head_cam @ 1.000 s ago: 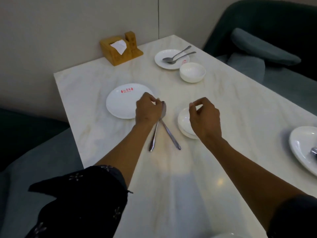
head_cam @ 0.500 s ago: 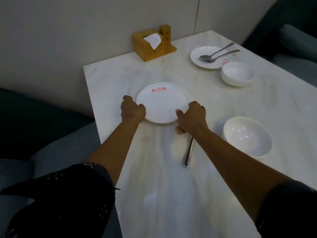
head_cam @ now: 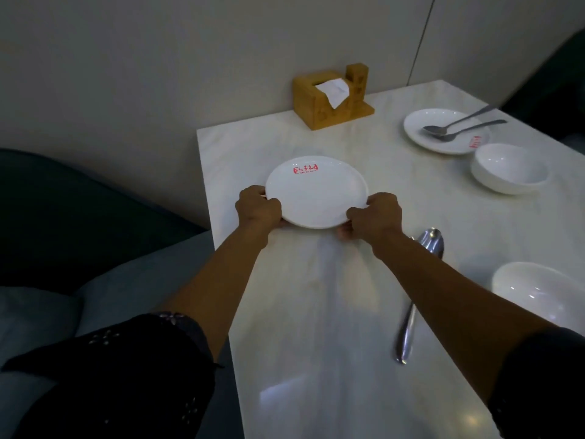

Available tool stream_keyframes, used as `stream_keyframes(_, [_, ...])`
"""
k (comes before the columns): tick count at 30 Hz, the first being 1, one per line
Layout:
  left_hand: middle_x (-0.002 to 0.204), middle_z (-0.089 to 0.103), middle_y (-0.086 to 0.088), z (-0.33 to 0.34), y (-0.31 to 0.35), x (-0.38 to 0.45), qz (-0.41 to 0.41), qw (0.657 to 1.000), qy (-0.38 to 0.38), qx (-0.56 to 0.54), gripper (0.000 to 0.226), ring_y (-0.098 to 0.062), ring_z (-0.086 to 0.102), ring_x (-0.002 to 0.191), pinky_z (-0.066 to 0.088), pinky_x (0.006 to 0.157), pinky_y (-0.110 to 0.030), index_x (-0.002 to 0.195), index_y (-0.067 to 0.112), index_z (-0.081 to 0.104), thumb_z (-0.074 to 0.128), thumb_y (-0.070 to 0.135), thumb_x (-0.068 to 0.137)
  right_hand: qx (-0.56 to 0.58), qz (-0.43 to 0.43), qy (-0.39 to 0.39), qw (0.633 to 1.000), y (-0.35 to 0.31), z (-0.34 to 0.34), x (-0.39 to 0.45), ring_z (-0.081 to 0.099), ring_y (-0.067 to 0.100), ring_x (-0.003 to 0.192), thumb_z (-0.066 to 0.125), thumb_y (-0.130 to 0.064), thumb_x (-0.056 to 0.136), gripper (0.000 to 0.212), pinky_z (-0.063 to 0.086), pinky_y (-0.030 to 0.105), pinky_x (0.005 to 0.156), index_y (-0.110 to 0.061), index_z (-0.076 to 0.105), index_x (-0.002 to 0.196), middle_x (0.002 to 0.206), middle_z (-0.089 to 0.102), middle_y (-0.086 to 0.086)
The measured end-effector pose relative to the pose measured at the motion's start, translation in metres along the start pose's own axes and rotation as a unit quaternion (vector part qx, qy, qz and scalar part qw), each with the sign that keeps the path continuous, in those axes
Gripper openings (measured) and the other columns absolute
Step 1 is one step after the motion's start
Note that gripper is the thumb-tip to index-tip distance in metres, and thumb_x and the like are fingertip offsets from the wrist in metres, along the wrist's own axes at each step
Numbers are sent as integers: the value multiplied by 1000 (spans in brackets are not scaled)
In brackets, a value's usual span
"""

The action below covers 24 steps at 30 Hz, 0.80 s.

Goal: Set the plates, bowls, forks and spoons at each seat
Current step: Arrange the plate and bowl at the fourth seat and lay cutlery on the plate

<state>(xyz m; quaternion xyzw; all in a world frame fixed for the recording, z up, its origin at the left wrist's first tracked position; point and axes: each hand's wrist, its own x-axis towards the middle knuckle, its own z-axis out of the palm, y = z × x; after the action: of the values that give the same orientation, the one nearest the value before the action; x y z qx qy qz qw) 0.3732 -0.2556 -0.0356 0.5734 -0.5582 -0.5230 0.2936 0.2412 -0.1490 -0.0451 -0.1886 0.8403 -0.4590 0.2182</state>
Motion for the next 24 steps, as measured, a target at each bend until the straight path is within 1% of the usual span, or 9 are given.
stream_keyframes(6, [119,60,-17,-10,-2,26,3,1000,0,-21,30,-32,62,98,59,74,-43,115,1,61,58,-6,86,6,-25,8,1000,-15,18,10,62,33,105,65,-7,79,35,52,31,81,8,58,110,111,65,21])
stream_keyframes(9, [115,61,-17,-11,-5,30,11,1000,-1,-6,23,-29,64,89,62,65,-41,109,4,62,60,-3,86,6,-31,-5,999,-15,16,7,63,26,76,63,-7,84,27,48,13,62,1,56,108,80,62,11])
stream_keyframes(10, [114,62,-17,-12,-5,31,11,1000,-5,2,23,-29,65,85,63,58,-38,110,4,63,62,0,87,11,-32,-10,999,-15,15,5,64,26,69,64,-9,85,26,53,14,62,0,54,107,75,62,11])
stream_keyframes(12, [112,65,-19,-16,-6,30,3,999,-12,30,20,-26,66,73,62,54,-32,108,6,63,65,11,89,33,-17,-23,999,-13,12,3,68,36,66,66,-13,86,32,61,39,74,0,50,111,75,66,18])
stream_keyframes(14, [119,65,-18,-19,-6,26,0,998,12,68,32,-28,67,82,62,71,-35,112,3,62,66,26,89,71,4,-38,997,-13,3,-2,65,35,52,65,-16,89,34,60,51,71,-4,44,113,79,67,22])
stream_keyframes(16, [124,61,-13,-19,-5,13,38,992,69,100,43,-28,63,105,52,82,-29,120,4,56,64,32,90,93,20,-40,995,-14,-12,-10,63,31,43,63,-18,90,37,61,49,68,-3,44,119,87,68,24])
stream_keyframes(18, [104,66,-7,-9,2,-11,101,986,90,95,32,-24,62,103,46,82,-26,111,7,58,63,30,90,110,30,-25,993,-12,-30,-18,62,27,39,62,-16,91,32,61,47,61,-2,49,117,75,67,19])
stream_keyframes(20, [87,68,-4,12,10,-42,150,983,56,88,21,-22,64,92,48,86,-26,100,7,64,64,25,89,119,29,-3,992,-7,-53,-28,61,25,36,62,-14,90,25,61,48,57,1,55,108,64,64,14])
stream_keyframes(24, [85,73,-8,68,17,-107,165,978,-83,99,10,-22,66,76,52,82,-26,87,10,69,65,19,85,100,35,40,994,9,-101,-52,61,24,35,61,-11,88,18,59,51,53,7,61,88,58,64,14])
